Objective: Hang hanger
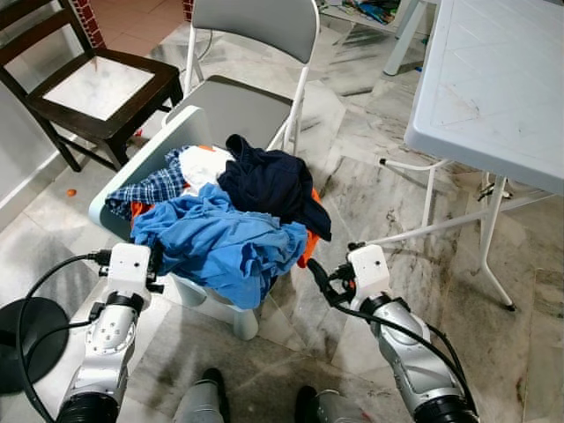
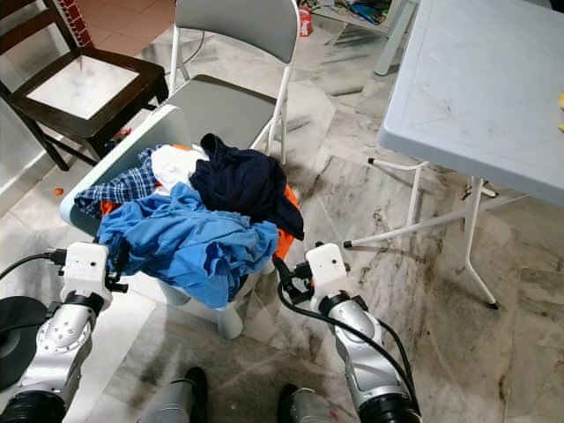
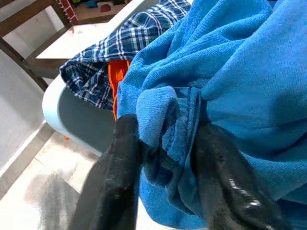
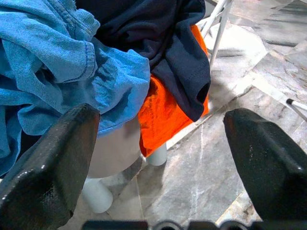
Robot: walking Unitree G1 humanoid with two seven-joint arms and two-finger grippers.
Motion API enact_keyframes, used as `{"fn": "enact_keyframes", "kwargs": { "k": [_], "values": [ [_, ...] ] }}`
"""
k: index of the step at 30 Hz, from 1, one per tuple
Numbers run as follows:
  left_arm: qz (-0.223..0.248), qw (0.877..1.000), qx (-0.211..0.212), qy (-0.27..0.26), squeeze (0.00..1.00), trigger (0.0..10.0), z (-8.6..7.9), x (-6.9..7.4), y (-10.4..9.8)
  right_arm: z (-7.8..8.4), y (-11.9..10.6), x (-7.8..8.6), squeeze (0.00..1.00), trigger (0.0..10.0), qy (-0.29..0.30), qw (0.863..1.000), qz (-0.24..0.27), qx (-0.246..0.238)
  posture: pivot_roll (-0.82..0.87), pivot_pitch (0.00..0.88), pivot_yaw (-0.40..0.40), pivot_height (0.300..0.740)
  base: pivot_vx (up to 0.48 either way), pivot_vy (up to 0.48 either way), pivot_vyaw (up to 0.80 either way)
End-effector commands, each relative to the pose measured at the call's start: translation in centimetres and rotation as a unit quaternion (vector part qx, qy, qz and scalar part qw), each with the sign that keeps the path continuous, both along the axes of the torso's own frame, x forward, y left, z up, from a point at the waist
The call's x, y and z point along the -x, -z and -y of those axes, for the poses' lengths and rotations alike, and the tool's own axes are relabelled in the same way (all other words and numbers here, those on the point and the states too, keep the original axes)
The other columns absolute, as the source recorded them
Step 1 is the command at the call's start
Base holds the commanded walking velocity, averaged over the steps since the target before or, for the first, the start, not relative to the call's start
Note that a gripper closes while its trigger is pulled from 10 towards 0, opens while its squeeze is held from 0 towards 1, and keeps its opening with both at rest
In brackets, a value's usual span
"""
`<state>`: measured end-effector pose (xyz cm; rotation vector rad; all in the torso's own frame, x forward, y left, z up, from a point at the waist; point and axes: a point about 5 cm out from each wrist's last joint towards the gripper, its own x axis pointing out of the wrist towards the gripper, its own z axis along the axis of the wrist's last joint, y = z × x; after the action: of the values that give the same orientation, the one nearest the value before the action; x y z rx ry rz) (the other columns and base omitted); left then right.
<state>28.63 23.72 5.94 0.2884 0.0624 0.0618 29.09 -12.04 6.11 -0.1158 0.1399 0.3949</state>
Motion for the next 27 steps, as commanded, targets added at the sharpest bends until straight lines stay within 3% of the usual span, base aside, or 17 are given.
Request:
{"fn": "enact_keyframes", "kwargs": {
  "k": [1,20,27],
  "values": [
    [-0.005,1.000,0.000,-0.006,0.00,0.0,-0.3,0.2,0.3,0.4,0.4,0.2,0.00,10.0,0.009,1.000,-0.005,0.003,0.04,0.225,-0.043,0.740,0.000,0.000,0.00],
    [0.049,0.999,-0.012,-0.009,0.00,0.0,-0.2,-0.5,-1.4,0.4,0.4,0.0,0.00,10.0,0.008,1.000,-0.006,0.003,0.04,0.220,-0.043,0.740,0.000,0.000,0.00],
    [0.100,0.994,0.019,0.040,0.00,0.0,2.3,-0.9,-3.2,0.3,0.4,0.0,0.00,10.0,0.007,1.000,-0.006,0.001,0.05,0.215,-0.042,0.740,0.000,0.000,0.00]
  ]
}}
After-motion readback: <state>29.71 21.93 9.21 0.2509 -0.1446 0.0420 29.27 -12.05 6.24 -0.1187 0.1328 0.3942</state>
